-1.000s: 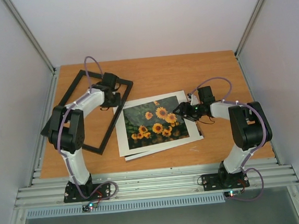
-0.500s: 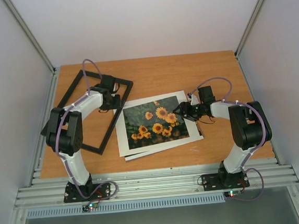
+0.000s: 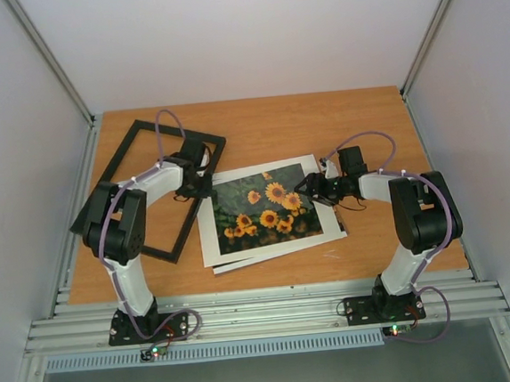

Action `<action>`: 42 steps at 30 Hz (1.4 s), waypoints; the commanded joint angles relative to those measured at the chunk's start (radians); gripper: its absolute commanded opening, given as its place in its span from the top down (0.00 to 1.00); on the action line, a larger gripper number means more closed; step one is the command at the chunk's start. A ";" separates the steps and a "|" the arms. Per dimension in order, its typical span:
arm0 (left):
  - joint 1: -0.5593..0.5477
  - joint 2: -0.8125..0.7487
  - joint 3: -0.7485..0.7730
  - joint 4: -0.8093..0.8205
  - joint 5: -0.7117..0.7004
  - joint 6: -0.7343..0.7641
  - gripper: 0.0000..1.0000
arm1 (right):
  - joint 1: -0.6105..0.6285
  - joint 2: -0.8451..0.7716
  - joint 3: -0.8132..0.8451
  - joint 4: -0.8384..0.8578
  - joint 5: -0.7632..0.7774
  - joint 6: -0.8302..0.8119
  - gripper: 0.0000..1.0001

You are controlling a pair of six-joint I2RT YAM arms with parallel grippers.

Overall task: Take the photo out of the frame
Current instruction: Move the photo frame item to the center of the board.

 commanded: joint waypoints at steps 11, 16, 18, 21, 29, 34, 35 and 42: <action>0.078 0.085 0.200 -0.049 -0.135 0.013 0.88 | -0.014 0.047 -0.013 -0.048 0.067 -0.001 0.32; 0.125 0.119 0.241 -0.065 -0.162 -0.017 0.88 | -0.016 0.052 -0.013 -0.045 0.064 0.000 0.32; 0.135 0.140 0.262 -0.076 -0.174 -0.027 0.88 | -0.016 0.050 -0.013 -0.047 0.063 -0.001 0.32; 0.150 0.173 0.286 -0.082 -0.185 -0.030 0.88 | -0.016 0.044 -0.014 -0.047 0.059 -0.004 0.32; 0.152 0.145 0.275 -0.078 -0.149 -0.051 0.60 | -0.016 -0.052 0.002 -0.133 0.076 -0.025 0.32; 0.119 0.011 0.186 -0.067 -0.133 -0.065 0.46 | -0.022 -0.161 -0.012 -0.242 0.136 -0.053 0.27; 0.108 -0.023 0.164 -0.068 -0.131 -0.069 0.44 | -0.024 -0.186 -0.019 -0.266 0.154 -0.056 0.26; -0.053 -0.264 0.000 -0.069 -0.108 -0.110 0.36 | -0.026 -0.356 -0.042 -0.508 0.291 -0.067 0.24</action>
